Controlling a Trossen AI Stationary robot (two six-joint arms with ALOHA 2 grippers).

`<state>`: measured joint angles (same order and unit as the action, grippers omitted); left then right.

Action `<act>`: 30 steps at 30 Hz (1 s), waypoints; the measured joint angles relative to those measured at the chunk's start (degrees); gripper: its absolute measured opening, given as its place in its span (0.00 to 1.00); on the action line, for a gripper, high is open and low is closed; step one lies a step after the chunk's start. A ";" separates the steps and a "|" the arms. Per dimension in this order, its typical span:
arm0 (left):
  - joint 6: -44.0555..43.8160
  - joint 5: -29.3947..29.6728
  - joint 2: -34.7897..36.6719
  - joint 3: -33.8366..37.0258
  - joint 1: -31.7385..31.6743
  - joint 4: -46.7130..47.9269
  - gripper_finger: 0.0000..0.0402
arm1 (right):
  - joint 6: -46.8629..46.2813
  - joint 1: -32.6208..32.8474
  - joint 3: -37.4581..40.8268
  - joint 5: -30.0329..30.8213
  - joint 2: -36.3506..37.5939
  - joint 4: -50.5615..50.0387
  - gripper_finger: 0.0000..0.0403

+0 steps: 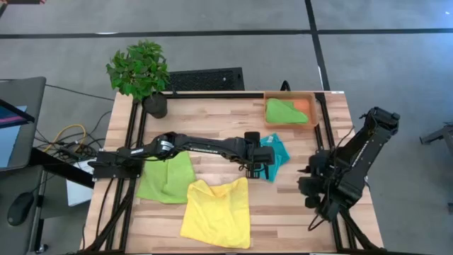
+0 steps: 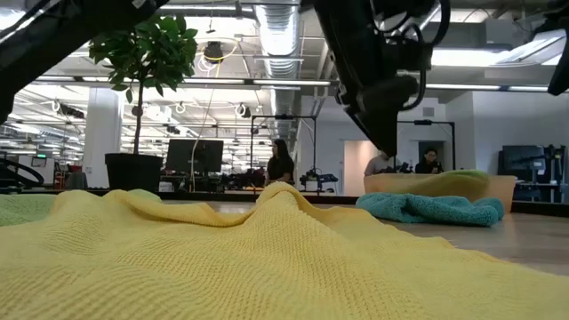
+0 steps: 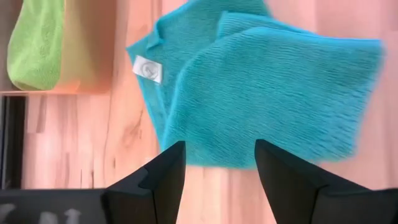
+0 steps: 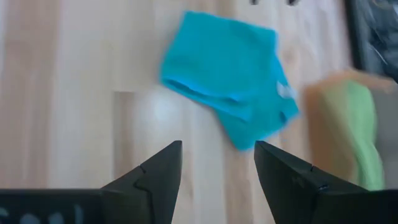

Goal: Fold microfiber towels
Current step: Fold the blue microfiber towel

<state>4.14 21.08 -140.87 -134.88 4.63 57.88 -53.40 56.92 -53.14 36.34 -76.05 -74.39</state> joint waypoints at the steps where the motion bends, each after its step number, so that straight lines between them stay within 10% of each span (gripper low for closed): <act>1: -0.25 0.01 0.53 0.06 0.57 0.75 0.47 | 2.75 -0.43 0.55 0.03 0.00 2.48 0.56; 30: -24.85 16.79 5.45 0.21 15.53 22.39 0.47 | 47.71 -21.16 22.93 -6.94 -0.17 56.13 0.56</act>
<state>-20.71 37.87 -135.41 -134.67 20.16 80.27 -5.69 35.75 -30.20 29.40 -76.23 -18.26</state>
